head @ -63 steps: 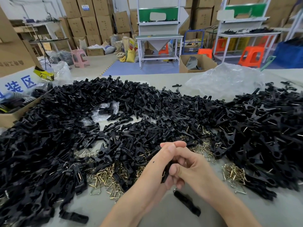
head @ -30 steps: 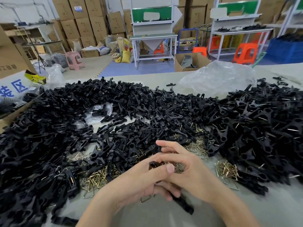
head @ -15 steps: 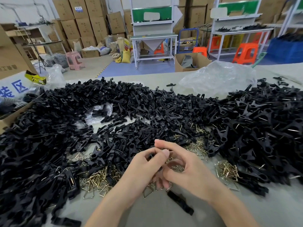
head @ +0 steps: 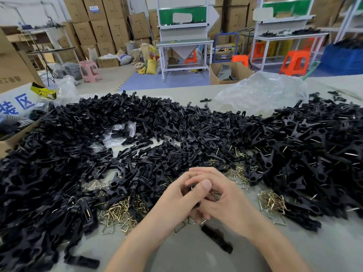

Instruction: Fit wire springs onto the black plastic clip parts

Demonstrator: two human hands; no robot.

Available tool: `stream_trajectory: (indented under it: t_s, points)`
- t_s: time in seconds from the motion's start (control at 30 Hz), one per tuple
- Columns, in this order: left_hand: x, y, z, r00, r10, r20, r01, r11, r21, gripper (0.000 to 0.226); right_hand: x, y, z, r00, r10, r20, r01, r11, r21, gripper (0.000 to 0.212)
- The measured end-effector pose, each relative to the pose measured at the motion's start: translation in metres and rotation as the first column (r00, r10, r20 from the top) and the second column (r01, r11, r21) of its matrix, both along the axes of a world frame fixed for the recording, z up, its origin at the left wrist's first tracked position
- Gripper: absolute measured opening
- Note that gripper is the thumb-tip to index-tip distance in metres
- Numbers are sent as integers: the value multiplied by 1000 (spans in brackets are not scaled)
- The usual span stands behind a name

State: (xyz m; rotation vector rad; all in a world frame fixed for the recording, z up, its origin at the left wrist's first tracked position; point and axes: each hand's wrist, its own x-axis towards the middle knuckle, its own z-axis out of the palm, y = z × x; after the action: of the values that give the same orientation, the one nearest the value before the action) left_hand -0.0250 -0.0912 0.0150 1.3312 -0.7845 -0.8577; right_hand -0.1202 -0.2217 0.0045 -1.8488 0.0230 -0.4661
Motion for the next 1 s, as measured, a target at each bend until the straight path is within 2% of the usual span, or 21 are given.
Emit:
stream_trajectory:
  t_s: [0.07,0.1,0.13,0.2,0.23,0.27,0.3,0.37,0.4,0.43,0.47,0.5,0.53,0.57,0.6,0.67,0.83,0.93,1.0]
  points:
    - [0,0,-1,999,-20,-41,18,999,-46,62,1,-4,4,990,-137,45,138,990,-26,27]
    - [0,0,-2,998,-14,-57,10,998,-56,71,1,-10,7,969,-232,89,230,973,31,27]
    - [1,0,-2,998,3,-67,-7,998,-59,75,0,-20,11,932,-334,142,311,936,163,27]
    - [1,1,-3,997,34,-68,-39,997,-73,67,-8,-46,19,838,-517,177,368,772,518,37]
    - [0,1,-3,997,49,-58,-53,995,-87,59,-13,-56,22,812,-568,133,357,665,656,46]
    - [0,1,-3,996,72,-45,-76,992,-101,51,-17,-63,22,809,-582,79,347,583,735,51]
    - [0,1,-3,993,112,-24,-114,987,-117,44,-19,-66,19,821,-570,32,347,542,766,52]
    - [1,0,-4,959,268,90,-254,957,-139,35,-14,-61,13,856,-517,-24,359,560,747,47]
    - [2,1,-6,900,377,220,-357,926,-127,34,-11,-55,11,871,-490,-37,368,600,710,39]
    - [5,2,-8,787,464,407,-465,879,-102,35,-7,-49,10,886,-461,-41,373,660,652,29]
    - [9,3,-11,617,478,625,-561,824,-75,38,-4,-43,8,905,-423,-42,367,728,579,22]
    - [12,4,-12,417,404,814,-638,768,-55,43,-2,-37,6,923,-382,-44,351,790,503,19]
    - [15,6,-13,254,283,925,-693,721,-30,49,1,-33,4,937,-346,-52,334,841,426,20]
    - [19,8,-15,163,171,972,-741,671,6,53,3,-30,1,945,-321,-67,323,877,355,22]
    - [23,9,-15,145,88,985,-779,625,58,58,4,-28,-1,949,-304,-87,316,903,292,24]
    - [30,12,-15,213,30,977,-798,582,156,62,6,-25,-6,948,-291,-127,311,930,194,24]
    - [42,14,-16,248,-63,967,-742,630,231,62,7,-27,-10,941,-301,-155,323,935,147,27]
    - [47,15,-14,324,-22,946,-693,675,253,52,8,-25,-12,938,-298,-177,318,944,94,29]
    - [46,14,-13,330,9,944,-681,695,231,42,9,-24,-13,934,-308,-183,323,945,56,29]
